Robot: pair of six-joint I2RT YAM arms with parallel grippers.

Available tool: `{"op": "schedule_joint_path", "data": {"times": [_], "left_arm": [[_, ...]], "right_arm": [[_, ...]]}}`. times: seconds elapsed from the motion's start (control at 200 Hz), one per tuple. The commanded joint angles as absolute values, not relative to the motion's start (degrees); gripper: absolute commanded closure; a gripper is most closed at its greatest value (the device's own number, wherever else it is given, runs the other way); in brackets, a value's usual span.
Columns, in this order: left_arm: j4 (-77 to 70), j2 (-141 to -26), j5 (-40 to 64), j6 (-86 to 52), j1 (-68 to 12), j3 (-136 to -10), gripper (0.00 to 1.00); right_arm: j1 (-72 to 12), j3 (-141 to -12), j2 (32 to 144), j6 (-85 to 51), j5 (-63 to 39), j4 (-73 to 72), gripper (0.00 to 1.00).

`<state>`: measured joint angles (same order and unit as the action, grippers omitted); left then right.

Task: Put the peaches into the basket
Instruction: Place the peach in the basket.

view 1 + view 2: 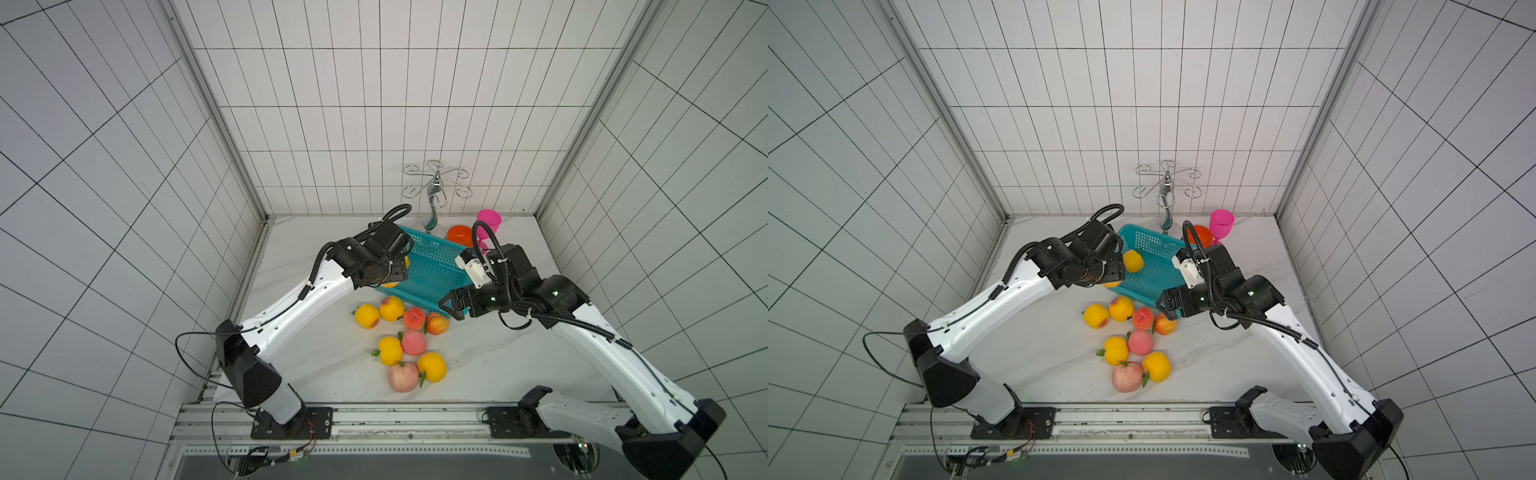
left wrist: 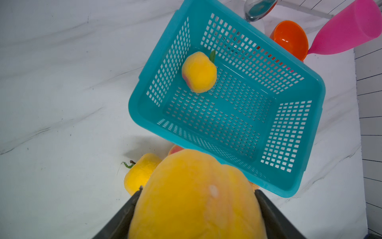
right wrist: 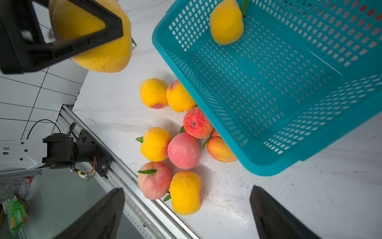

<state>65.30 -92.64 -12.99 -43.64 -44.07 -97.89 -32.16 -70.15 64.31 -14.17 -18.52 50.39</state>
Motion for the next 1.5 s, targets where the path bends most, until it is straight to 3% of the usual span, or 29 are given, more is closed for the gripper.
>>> {"op": "schedule_joint_path", "data": {"times": [0.0, 0.62, 1.494], "left_arm": [[64.8, -95.9, -13.3, -39.3, -43.4, -101.8, 0.30], [63.3, -111.5, -8.6, -31.9, -40.1, -114.9, 0.30], [64.0, -124.7, -6.7, -30.5, -37.0, -115.0, 0.29]], "right_arm": [[-31.0, -73.5, 65.0, -12.1, -17.9, 52.2, 0.02], [-28.6, -73.4, 66.6, -13.6, -16.4, 52.1, 0.01], [-23.4, -74.5, 68.6, -11.6, -17.7, 51.9, 0.01]]}}
